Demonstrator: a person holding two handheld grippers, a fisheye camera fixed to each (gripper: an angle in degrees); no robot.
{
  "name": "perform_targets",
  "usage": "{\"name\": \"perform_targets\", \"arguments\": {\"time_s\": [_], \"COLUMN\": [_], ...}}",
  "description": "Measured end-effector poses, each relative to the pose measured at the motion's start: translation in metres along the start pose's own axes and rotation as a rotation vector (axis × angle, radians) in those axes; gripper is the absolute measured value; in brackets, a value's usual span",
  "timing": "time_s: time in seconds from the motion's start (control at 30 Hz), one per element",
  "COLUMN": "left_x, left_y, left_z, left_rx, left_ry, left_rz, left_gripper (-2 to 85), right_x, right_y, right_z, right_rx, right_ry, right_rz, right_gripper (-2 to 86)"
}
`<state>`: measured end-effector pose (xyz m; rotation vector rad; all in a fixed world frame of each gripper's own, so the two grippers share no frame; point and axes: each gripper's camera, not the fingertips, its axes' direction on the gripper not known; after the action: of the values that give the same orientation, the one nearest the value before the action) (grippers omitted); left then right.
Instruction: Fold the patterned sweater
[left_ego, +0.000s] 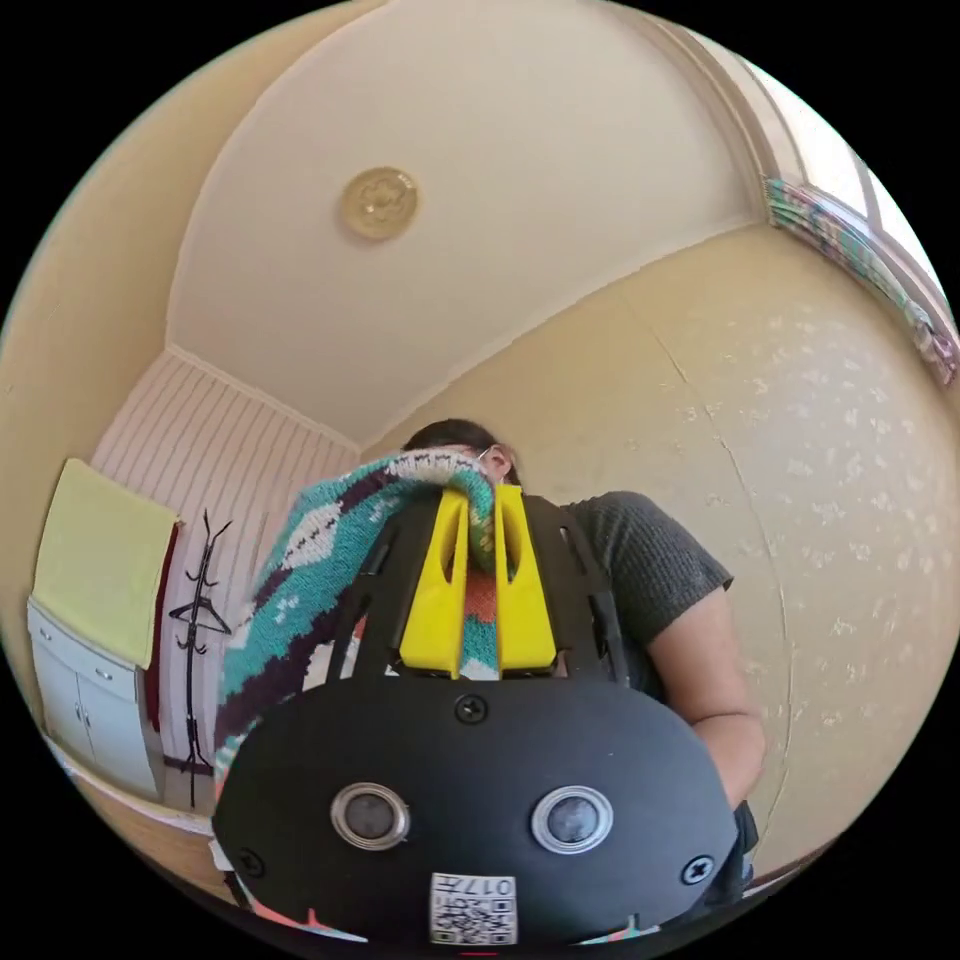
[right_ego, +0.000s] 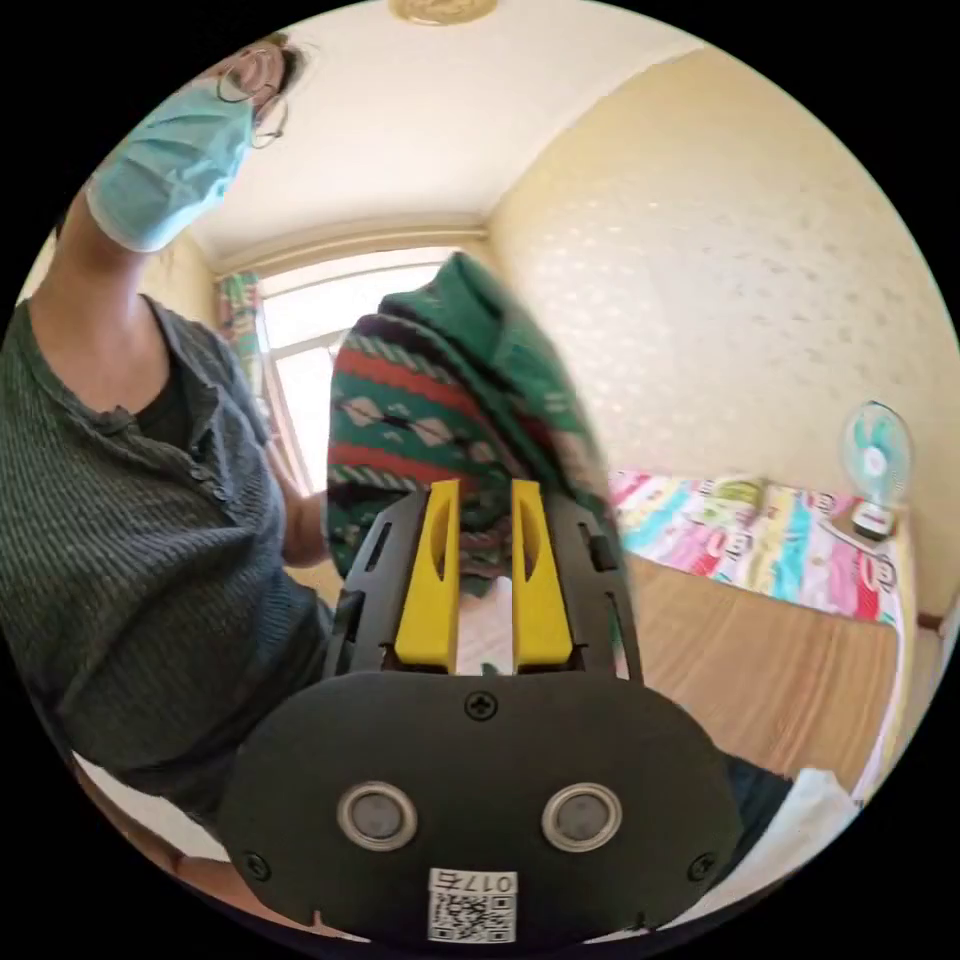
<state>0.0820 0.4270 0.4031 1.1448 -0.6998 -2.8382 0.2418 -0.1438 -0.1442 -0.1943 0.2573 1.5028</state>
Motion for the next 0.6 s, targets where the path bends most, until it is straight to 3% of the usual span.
{"name": "perform_targets", "arguments": {"time_s": [0.03, 0.1, 0.2, 0.23, 0.37, 0.43, 0.6], "left_x": [0.008, 0.035, 0.063, 0.068, 0.106, 0.124, 0.154], "left_y": [-0.005, -0.02, -0.032, -0.033, -0.041, -0.045, -0.053], "left_z": [0.0, 0.008, 0.026, 0.027, 0.014, 0.004, -0.009], "left_rx": [0.009, -0.022, -0.117, -0.117, -0.013, 0.03, 0.136], "left_ry": [0.013, -0.021, -0.074, -0.068, -0.064, -0.117, -0.172], "left_rz": [0.009, 0.026, 0.044, 0.049, 0.077, 0.092, 0.067], "left_gripper": [4.8, 4.8, 4.8, 4.7, 4.7, 4.7, 4.7], "right_x": [0.001, -0.006, -0.023, -0.03, -0.068, -0.085, -0.121], "right_y": [0.008, 0.016, 0.027, 0.032, 0.047, 0.05, 0.062], "right_z": [-0.001, 0.009, 0.059, 0.079, 0.124, 0.144, 0.218], "right_rx": [-0.013, -0.033, -0.172, -0.197, -0.108, -0.127, -0.398], "right_ry": [0.085, 0.069, 0.26, 0.256, -0.199, -0.301, -0.058], "right_rz": [0.034, 0.023, 0.046, 0.047, 0.008, -0.012, -0.046], "right_gripper": [8.8, 12.0, 18.7, 19.8, 18.9, 18.3, 13.0]}}
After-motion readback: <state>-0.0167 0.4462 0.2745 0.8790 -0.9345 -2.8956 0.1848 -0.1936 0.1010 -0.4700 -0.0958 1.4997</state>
